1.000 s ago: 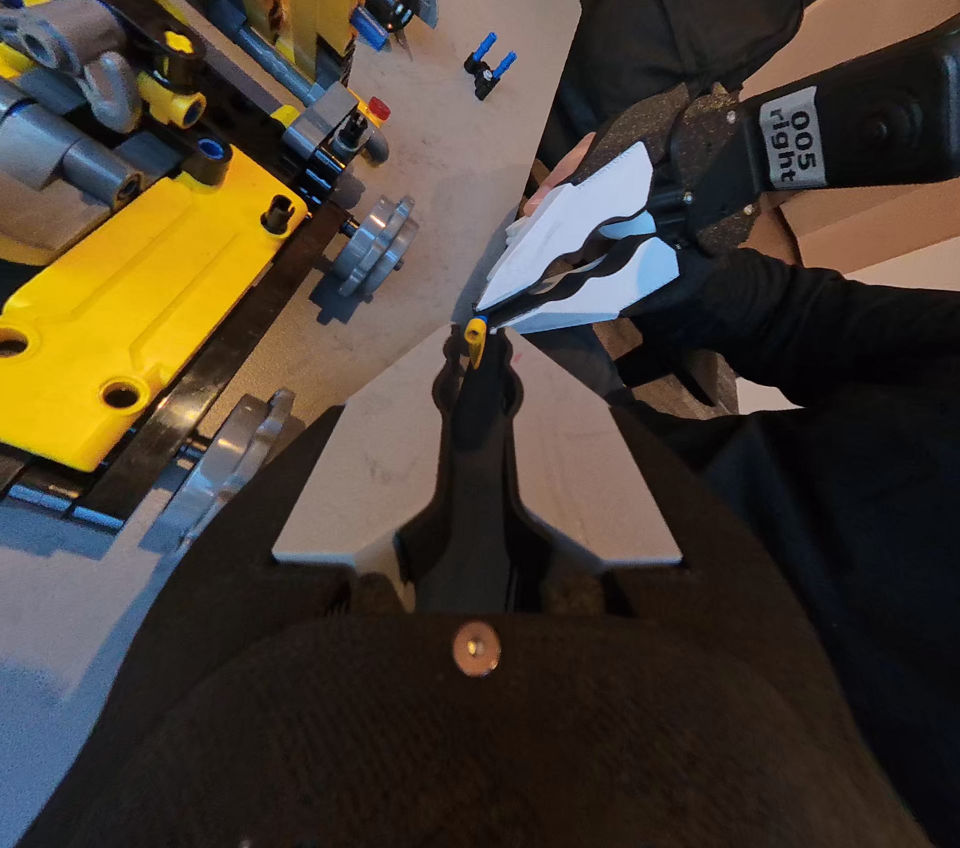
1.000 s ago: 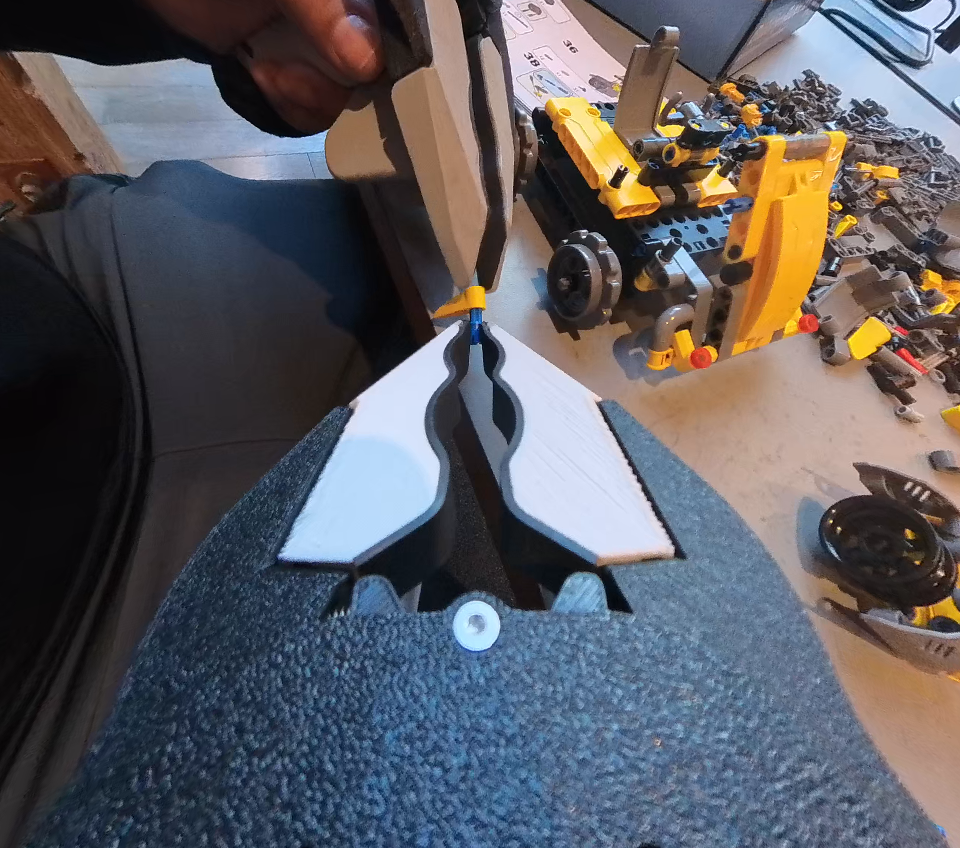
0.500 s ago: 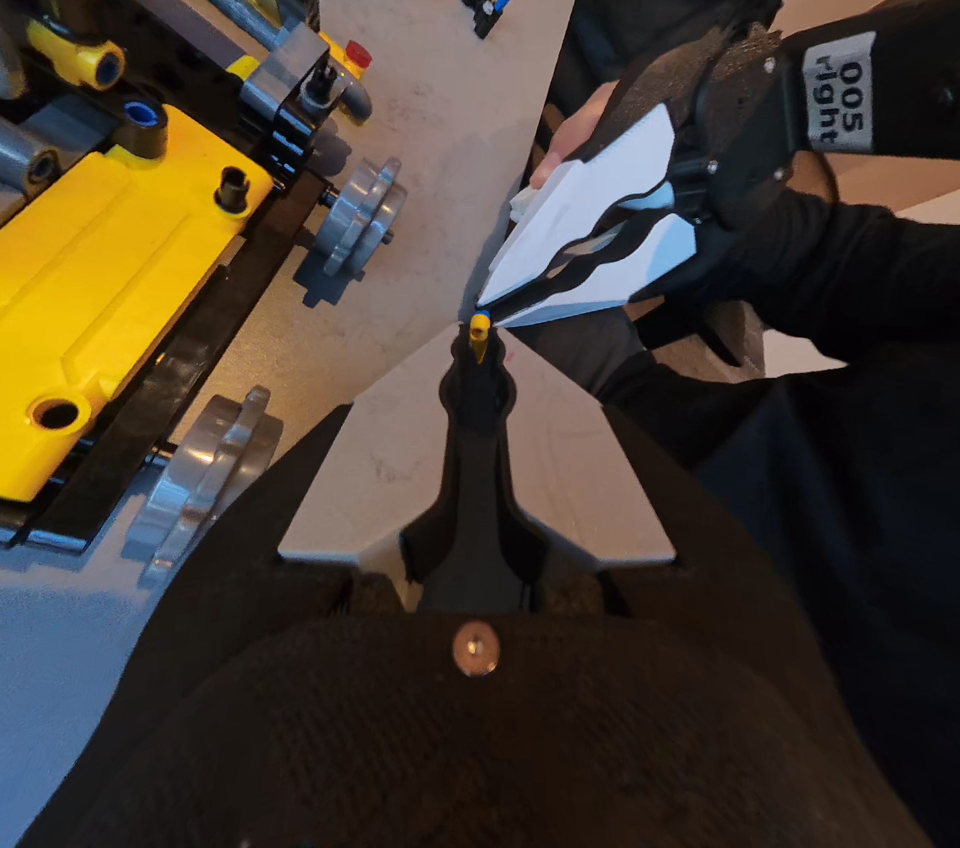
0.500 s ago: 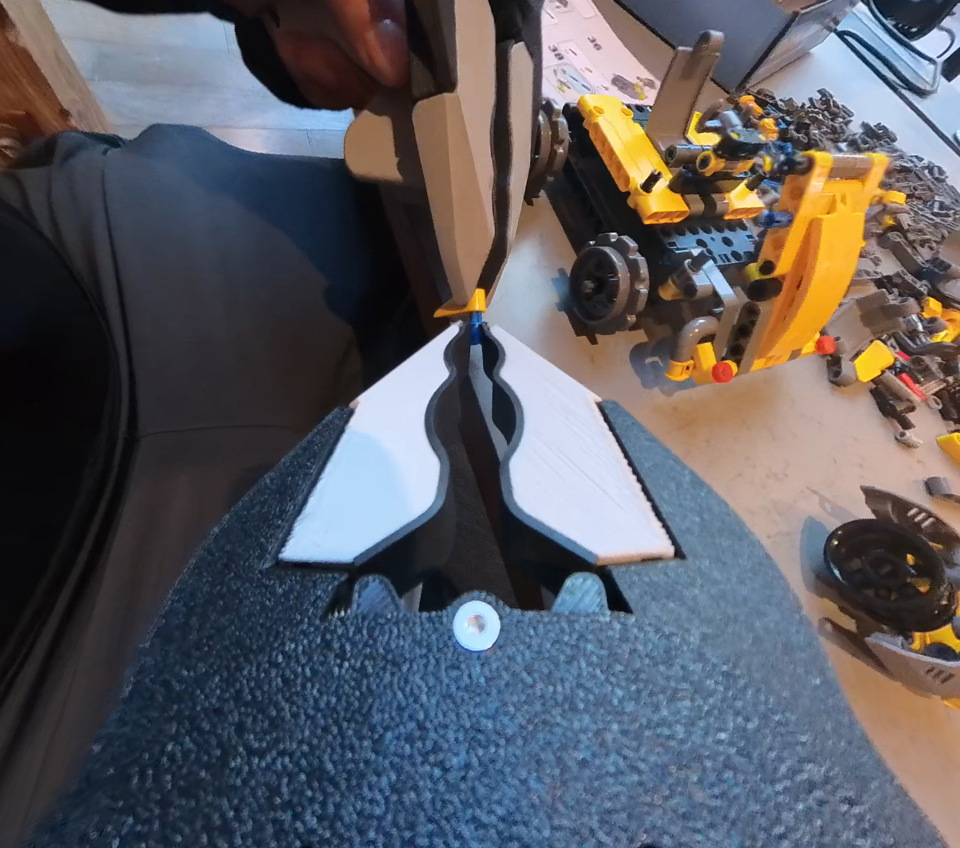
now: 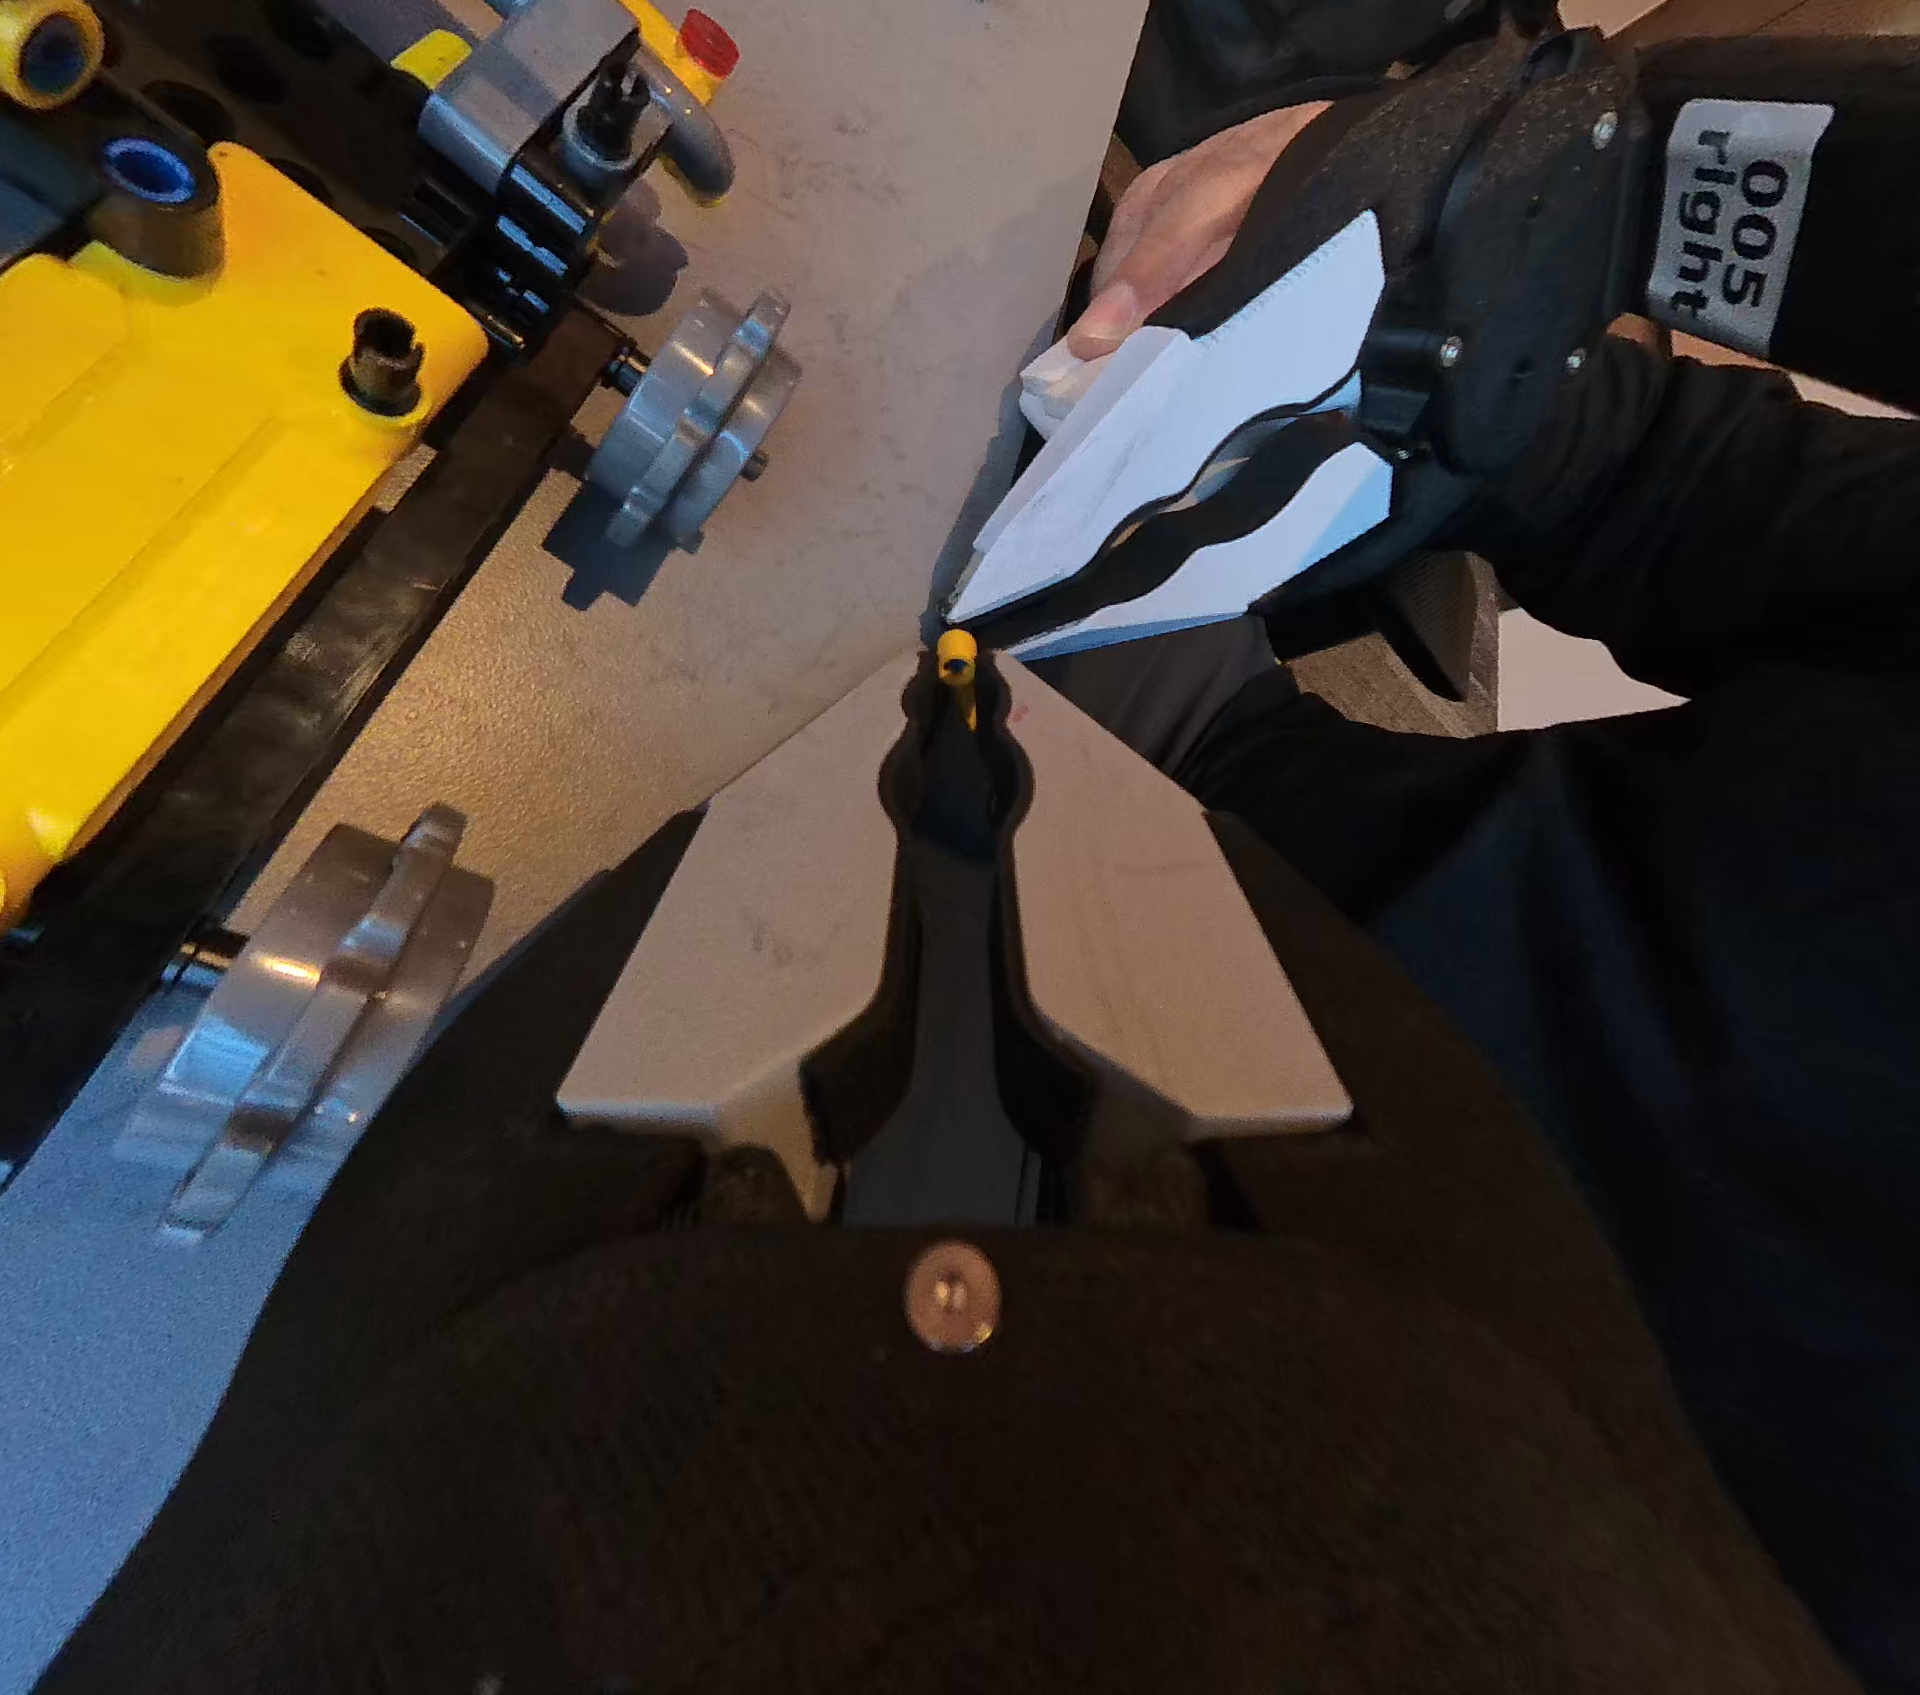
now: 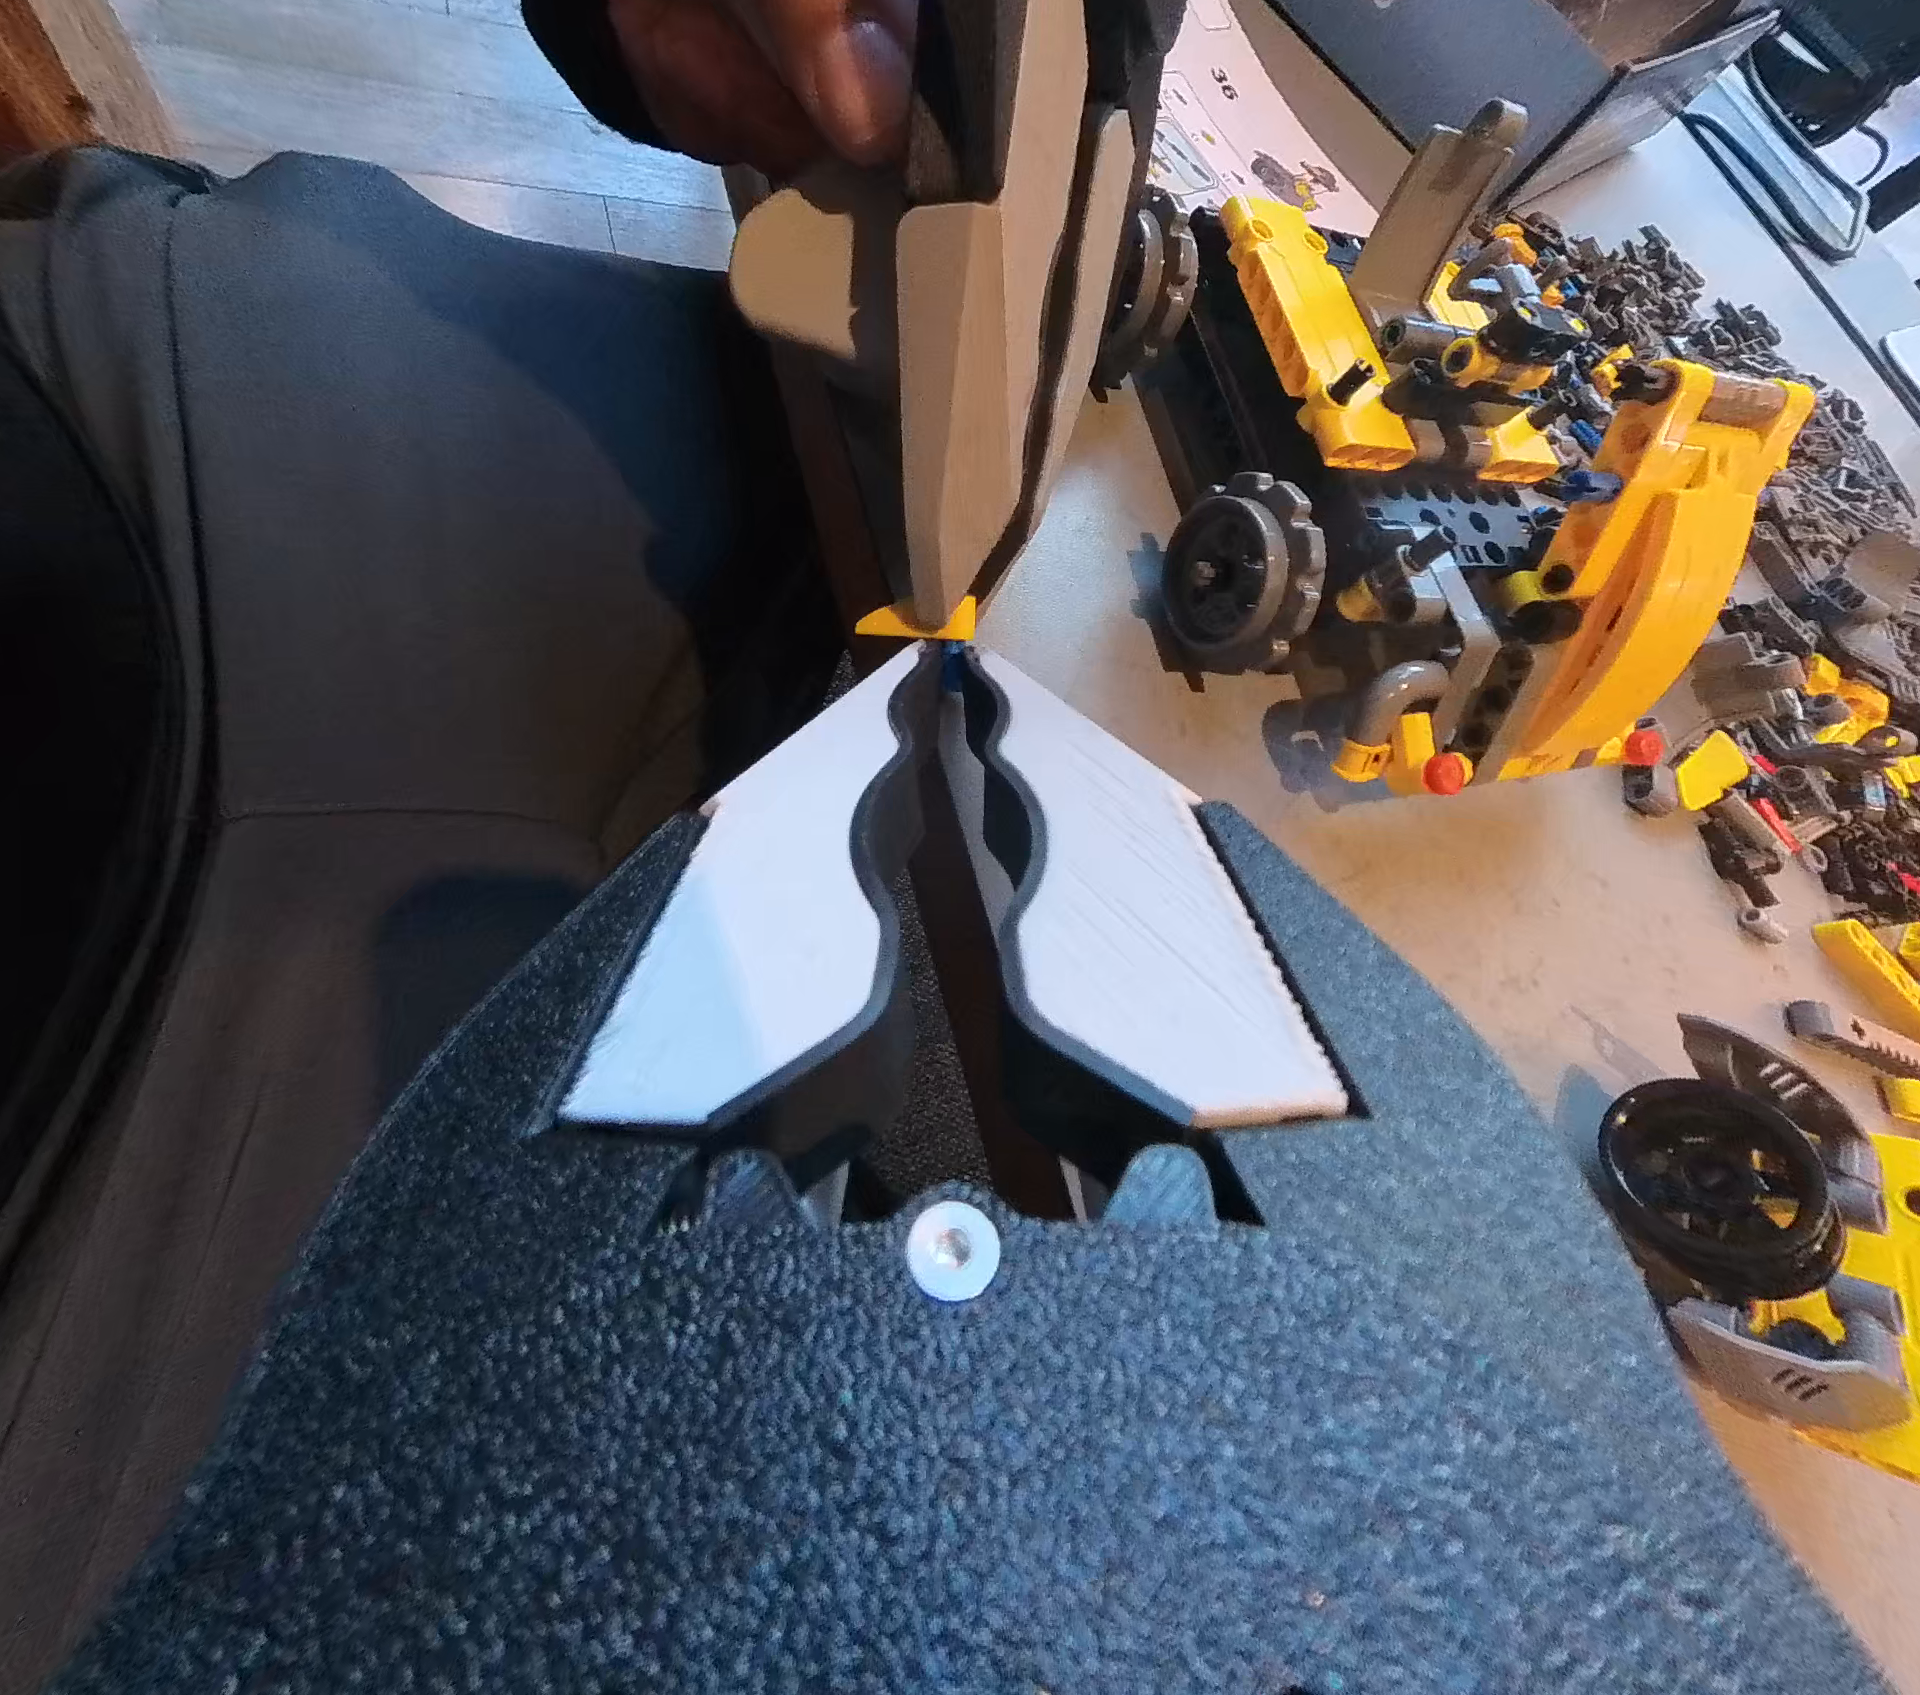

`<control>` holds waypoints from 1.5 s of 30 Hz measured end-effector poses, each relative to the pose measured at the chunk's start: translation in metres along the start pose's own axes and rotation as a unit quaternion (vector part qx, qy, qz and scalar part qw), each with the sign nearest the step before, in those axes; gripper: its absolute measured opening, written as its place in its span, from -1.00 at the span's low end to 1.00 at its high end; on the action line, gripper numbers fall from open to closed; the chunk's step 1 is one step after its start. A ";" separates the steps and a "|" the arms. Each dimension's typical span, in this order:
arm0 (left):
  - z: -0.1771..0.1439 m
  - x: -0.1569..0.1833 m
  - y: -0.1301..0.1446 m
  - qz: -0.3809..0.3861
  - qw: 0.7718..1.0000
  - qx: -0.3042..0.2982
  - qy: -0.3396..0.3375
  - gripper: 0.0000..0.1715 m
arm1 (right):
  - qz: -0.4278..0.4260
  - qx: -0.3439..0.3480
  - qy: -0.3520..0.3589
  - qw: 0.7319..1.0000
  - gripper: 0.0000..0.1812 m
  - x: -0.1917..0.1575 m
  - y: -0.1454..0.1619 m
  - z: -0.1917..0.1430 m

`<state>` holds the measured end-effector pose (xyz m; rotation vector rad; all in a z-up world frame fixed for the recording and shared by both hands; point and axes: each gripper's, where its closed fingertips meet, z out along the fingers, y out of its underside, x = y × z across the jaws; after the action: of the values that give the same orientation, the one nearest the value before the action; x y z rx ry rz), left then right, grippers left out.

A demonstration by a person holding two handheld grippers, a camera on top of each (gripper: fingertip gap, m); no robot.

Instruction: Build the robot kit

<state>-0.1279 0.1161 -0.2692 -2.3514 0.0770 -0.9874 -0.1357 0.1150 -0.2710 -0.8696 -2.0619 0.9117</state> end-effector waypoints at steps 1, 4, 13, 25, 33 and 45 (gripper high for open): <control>0.000 0.000 0.000 -0.001 1.000 0.000 -0.001 -0.93 | 0.000 0.000 0.000 1.000 -0.98 0.000 0.000 0.000; 0.001 0.000 0.000 -0.006 1.000 0.006 -0.001 -0.93 | 0.000 -0.001 -0.001 1.000 -0.97 0.000 0.000 -0.001; 0.001 0.000 -0.002 -0.005 1.000 0.012 -0.018 -0.94 | 0.002 0.004 0.003 1.000 -0.96 0.000 0.000 -0.001; -0.001 0.001 -0.002 -0.015 0.998 0.066 0.007 -0.94 | 0.012 0.002 -0.011 1.000 -1.00 0.001 0.005 -0.008; -0.002 0.001 -0.004 -0.019 0.997 0.073 0.021 -0.94 | 0.001 -0.006 -0.005 1.000 -1.00 0.001 0.005 -0.006; 0.000 0.000 -0.003 -0.018 0.998 0.056 0.018 -0.94 | 0.011 -0.014 -0.017 1.000 -1.00 0.000 0.006 -0.006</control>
<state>-0.1281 0.1184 -0.2674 -2.2412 -0.0060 -1.0241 -0.1297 0.1198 -0.2726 -0.8993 -2.1030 0.9182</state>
